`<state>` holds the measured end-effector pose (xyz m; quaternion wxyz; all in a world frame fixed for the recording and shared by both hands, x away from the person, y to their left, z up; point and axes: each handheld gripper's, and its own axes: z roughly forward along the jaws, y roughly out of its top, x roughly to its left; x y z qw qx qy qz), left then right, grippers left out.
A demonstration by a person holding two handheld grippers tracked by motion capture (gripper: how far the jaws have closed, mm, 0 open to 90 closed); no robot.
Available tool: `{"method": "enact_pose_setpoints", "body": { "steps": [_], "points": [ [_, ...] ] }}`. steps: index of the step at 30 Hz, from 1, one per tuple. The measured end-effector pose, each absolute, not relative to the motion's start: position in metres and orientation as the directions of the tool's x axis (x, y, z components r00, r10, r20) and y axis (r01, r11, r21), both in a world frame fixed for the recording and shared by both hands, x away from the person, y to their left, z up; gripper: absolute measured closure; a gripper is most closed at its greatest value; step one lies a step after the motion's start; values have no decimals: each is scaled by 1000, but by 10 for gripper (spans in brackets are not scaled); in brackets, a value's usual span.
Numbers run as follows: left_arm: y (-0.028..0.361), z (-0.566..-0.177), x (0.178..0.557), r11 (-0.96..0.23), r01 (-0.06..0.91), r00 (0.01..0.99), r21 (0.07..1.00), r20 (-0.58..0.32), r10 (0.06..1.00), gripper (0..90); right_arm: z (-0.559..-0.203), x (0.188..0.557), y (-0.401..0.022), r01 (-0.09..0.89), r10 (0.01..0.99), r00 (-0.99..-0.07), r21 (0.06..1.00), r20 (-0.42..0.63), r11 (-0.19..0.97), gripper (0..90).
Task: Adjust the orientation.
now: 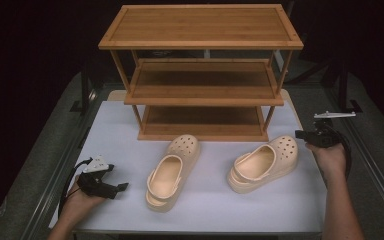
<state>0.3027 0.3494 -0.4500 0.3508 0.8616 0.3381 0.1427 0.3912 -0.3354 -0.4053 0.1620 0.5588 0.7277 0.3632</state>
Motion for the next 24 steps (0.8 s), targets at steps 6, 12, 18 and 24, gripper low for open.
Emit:
{"method": "enact_pose_setpoints", "body": {
  "steps": [6, 12, 18, 24],
  "points": [
    [349, -450, 303, -525, 482, 731, 702, 9, 683, 84, -406, 391, -329, 696, 923, -344, 707, 176, 124, 898],
    [349, -450, 303, -525, 482, 731, 702, 8, 683, 84, -407, 390, -327, 695, 926, -338, 708, 170, 124, 899],
    [349, -450, 303, -524, 482, 730, 702, 9, 683, 84, -408, 390, -315, 683, 913, -369, 717, 172, 141, 899],
    [349, -450, 303, -524, 481, 730, 703, 9, 683, 84, -408, 387, -301, 670, 904, -397, 723, 160, 166, 899]
  ]
}}
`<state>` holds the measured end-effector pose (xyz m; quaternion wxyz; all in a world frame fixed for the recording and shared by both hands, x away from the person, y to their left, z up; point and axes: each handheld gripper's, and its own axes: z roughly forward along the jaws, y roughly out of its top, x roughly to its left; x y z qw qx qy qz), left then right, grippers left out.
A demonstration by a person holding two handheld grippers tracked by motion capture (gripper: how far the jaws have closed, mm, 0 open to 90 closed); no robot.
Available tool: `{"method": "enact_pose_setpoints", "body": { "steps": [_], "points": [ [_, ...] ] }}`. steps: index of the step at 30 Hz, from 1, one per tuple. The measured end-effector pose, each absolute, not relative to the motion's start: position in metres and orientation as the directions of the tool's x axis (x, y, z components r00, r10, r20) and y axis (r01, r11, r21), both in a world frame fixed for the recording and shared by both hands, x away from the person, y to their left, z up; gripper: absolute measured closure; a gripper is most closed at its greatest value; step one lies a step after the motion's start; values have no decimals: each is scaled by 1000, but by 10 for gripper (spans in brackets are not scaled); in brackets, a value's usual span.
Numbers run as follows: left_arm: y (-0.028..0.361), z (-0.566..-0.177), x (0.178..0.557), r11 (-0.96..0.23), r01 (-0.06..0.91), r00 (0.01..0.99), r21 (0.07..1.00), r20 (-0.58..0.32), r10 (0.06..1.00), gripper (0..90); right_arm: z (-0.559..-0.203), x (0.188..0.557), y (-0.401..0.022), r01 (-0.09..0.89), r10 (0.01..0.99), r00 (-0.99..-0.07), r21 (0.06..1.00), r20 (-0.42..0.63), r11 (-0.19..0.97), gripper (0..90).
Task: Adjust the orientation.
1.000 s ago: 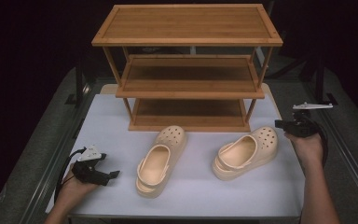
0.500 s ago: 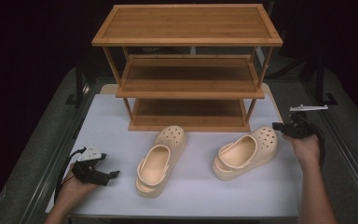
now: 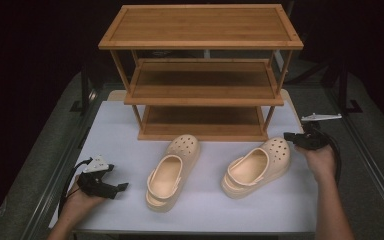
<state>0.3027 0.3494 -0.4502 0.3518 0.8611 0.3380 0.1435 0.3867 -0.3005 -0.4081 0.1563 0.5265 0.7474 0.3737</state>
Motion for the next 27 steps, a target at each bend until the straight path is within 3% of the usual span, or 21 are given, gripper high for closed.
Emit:
{"method": "enact_pose_setpoints", "body": {
  "steps": [15, 21, 27],
  "points": [
    [349, -450, 303, -526, 481, 731, 702, 10, 682, 84, -409, 372, -243, 622, 861, -495, 739, 114, 259, 899],
    [349, -450, 303, -526, 481, 731, 702, 10, 682, 84, -410, 371, -248, 622, 865, -486, 745, 124, 242, 898],
    [349, -450, 303, -525, 481, 731, 702, 10, 682, 84, -405, 345, -270, 605, 878, -461, 769, 124, 209, 898]
  ]
}}
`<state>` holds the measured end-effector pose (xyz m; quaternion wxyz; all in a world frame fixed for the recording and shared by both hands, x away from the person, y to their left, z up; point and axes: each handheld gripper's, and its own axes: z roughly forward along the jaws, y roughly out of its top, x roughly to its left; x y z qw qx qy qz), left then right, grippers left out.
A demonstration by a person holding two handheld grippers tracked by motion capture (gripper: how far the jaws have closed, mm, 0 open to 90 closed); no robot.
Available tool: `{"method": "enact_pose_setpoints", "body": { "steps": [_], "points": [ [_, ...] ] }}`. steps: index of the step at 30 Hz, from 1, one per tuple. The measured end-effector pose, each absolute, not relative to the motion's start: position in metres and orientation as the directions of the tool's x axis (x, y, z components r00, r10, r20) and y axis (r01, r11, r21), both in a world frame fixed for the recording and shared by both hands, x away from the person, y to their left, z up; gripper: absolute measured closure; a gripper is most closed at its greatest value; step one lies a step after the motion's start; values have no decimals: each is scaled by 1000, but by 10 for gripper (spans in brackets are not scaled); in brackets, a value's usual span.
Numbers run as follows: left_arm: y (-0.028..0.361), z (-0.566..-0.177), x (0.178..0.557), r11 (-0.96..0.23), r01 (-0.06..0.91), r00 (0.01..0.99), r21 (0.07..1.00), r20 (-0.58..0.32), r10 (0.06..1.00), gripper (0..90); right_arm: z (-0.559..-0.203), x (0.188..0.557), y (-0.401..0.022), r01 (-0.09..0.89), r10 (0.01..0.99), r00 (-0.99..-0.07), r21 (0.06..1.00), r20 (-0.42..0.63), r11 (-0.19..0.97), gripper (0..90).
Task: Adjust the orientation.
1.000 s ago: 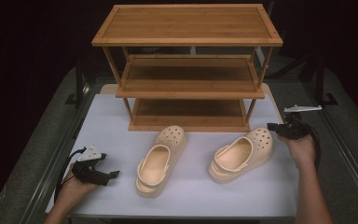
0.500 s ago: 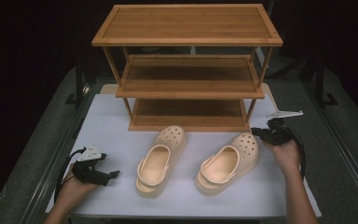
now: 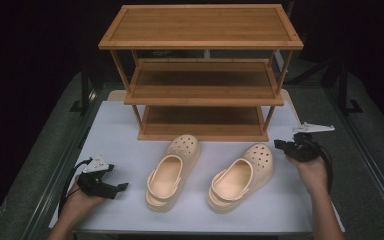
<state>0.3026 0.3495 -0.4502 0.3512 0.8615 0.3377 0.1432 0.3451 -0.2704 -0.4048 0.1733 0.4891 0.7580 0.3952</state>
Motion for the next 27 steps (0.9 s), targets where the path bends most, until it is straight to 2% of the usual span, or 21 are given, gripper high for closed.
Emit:
{"method": "enact_pose_setpoints", "body": {
  "steps": [6, 12, 16, 27],
  "points": [
    [350, -450, 303, -526, 482, 731, 701, 10, 682, 84, -412, 305, -282, 603, 873, -473, 766, 120, 221, 898],
    [349, -450, 303, -526, 481, 731, 701, 10, 682, 84, -422, 279, -271, 606, 846, -517, 755, 134, 251, 898],
    [350, -450, 303, -526, 481, 731, 701, 10, 682, 84, -424, 281, -261, 610, 831, -541, 743, 134, 277, 897],
    [350, -450, 303, -526, 482, 732, 701, 9, 682, 84, -435, 290, -257, 634, 843, -526, 713, 114, 299, 897]
  ]
}}
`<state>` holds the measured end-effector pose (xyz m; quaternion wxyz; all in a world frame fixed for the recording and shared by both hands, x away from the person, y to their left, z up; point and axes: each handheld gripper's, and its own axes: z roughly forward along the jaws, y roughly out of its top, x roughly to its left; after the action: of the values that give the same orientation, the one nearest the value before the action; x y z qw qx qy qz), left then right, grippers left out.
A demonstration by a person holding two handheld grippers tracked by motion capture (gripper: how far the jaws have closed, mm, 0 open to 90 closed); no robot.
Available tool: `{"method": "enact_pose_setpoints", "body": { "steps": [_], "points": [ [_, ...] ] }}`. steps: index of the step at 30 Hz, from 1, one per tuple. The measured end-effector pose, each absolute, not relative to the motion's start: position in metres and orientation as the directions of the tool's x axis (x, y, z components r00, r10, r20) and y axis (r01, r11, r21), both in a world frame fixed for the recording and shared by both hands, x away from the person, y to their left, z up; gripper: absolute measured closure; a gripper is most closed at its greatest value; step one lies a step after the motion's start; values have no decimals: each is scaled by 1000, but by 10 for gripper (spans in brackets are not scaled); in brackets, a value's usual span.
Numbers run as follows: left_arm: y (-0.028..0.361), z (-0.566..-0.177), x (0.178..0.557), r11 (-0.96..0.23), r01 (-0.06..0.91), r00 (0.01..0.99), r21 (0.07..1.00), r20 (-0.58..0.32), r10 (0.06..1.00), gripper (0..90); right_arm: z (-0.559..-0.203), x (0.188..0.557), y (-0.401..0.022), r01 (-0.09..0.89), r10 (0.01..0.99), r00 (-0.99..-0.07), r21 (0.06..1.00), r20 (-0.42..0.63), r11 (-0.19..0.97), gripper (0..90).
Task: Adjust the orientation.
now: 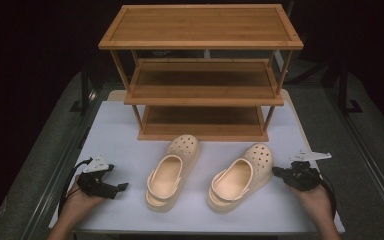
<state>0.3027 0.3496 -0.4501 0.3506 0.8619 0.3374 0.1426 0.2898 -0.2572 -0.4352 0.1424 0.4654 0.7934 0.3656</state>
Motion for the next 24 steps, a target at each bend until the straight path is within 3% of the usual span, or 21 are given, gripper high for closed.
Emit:
{"method": "enact_pose_setpoints", "body": {
  "steps": [15, 24],
  "points": [
    [350, -450, 303, -527, 482, 732, 700, 8, 681, 84, -435, 309, -254, 630, 836, -538, 713, 112, 310, 897],
    [350, -450, 303, -526, 482, 732, 700, 8, 681, 84, -433, 339, -240, 635, 825, -554, 698, 113, 331, 897]
  ]
}}
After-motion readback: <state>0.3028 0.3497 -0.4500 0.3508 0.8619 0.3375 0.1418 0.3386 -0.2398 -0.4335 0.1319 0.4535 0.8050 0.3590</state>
